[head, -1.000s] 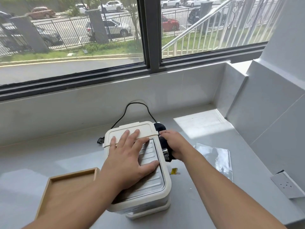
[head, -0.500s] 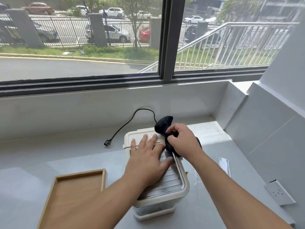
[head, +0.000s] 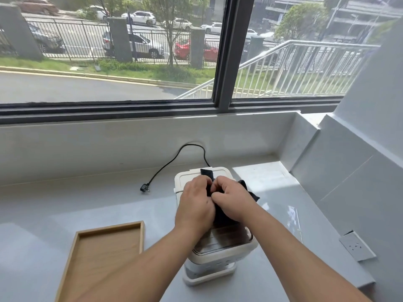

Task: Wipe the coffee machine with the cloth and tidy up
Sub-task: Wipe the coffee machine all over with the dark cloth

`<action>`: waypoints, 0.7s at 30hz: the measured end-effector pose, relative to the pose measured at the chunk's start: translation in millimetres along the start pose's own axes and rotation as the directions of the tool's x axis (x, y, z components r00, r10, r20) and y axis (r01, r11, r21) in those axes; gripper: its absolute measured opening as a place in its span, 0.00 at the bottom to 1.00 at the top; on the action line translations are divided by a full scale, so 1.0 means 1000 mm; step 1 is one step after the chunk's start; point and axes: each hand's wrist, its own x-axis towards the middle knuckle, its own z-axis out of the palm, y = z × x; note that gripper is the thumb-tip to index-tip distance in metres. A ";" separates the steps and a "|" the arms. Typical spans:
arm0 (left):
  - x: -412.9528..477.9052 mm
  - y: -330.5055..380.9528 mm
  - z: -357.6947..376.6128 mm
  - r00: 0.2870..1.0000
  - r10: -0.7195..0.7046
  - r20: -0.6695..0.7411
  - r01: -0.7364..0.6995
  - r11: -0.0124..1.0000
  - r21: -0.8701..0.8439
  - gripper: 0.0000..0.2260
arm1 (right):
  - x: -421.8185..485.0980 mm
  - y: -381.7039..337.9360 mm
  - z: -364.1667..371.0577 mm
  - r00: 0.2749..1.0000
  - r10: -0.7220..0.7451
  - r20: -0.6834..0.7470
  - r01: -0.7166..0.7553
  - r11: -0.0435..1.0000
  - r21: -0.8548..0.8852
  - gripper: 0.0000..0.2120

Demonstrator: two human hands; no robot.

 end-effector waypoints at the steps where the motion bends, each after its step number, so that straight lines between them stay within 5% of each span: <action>1: -0.001 0.000 -0.001 1.000 0.000 0.013 0.001 1.000 -0.010 0.12 | -0.003 0.000 0.000 1.000 0.007 0.003 -0.007 1.000 0.017 0.06; 14: 0.002 -0.001 -0.011 0.995 0.048 0.084 -0.036 0.989 -0.140 0.12 | -0.034 -0.003 0.015 1.000 -0.002 -0.023 0.003 0.997 0.073 0.07; 21: 0.022 -0.020 -0.028 0.969 0.062 0.239 -0.087 0.992 0.094 0.17 | -0.046 -0.008 0.021 0.995 0.032 -0.096 -0.028 0.999 0.042 0.03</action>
